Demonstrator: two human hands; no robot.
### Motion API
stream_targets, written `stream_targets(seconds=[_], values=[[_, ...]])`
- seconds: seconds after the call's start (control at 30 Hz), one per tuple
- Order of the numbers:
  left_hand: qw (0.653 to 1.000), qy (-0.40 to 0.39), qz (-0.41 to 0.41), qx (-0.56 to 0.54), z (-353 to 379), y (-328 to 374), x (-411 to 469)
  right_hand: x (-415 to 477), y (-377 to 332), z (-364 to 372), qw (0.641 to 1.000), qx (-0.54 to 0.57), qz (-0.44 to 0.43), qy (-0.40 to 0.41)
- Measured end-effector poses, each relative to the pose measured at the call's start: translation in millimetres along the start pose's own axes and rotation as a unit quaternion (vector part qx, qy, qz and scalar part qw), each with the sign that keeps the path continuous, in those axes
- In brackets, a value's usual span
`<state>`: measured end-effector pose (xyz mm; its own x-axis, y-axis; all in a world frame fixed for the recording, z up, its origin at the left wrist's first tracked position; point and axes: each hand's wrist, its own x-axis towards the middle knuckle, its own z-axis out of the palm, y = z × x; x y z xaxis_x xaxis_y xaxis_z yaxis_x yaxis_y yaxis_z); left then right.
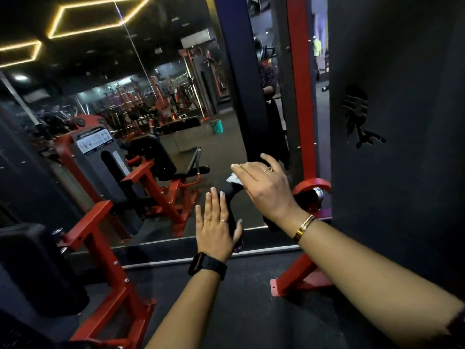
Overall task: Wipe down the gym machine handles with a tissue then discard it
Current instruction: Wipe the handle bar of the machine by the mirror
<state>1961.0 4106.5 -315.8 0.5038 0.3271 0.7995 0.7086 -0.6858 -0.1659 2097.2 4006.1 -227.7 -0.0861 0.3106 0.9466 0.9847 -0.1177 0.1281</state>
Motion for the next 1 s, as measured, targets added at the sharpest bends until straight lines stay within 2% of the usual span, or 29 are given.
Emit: stream_targets(seconds=[0.1,0.2,0.3,0.4,0.53,0.57,0.63,0.7,0.73,0.9,1.0], values=[[1.0,0.01,0.011,-0.027,3.1,-3.6,0.4,-2.3,-8.7,15.5,0.997,-0.073,0.01,-0.033],[0.998,0.017,0.014,-0.059,7.2,-4.1,0.8,-21.1,-25.2,22.2,0.991,-0.093,0.028,-0.095],[0.995,0.023,0.008,-0.093,9.6,-2.3,0.4,-36.6,-27.9,21.1,0.983,-0.117,-0.021,-0.14],[0.992,0.03,0.007,-0.119,13.6,-1.1,0.1,-31.1,-14.4,19.5,0.974,-0.176,-0.009,-0.143],[0.99,0.027,0.012,-0.141,21.4,-3.5,-0.6,-17.9,-37.9,25.3,0.974,-0.148,0.129,-0.114],[0.989,0.025,0.016,-0.146,23.0,-4.9,-1.2,-19.1,-48.5,27.7,0.976,-0.127,0.133,-0.113],[0.988,0.019,0.025,-0.151,25.5,-6.7,-2.6,-29.3,-63.1,28.1,0.981,-0.11,0.072,-0.14],[0.987,0.022,0.029,-0.154,26.9,-7.5,-3.0,-41.8,-60.1,21.1,0.977,-0.129,0.005,-0.167],[0.986,0.029,0.027,-0.161,27.3,-7.4,-3.1,-45.2,-53.4,17.7,0.976,-0.146,-0.002,-0.164],[0.98,0.044,0.027,-0.194,28.6,-6.0,-2.8,-28.0,-34.4,19.2,0.963,-0.203,0.12,-0.129],[0.981,0.048,0.041,-0.183,31.6,-8.3,-3.1,-17.0,-55.5,29.7,0.975,-0.159,0.087,-0.129]])
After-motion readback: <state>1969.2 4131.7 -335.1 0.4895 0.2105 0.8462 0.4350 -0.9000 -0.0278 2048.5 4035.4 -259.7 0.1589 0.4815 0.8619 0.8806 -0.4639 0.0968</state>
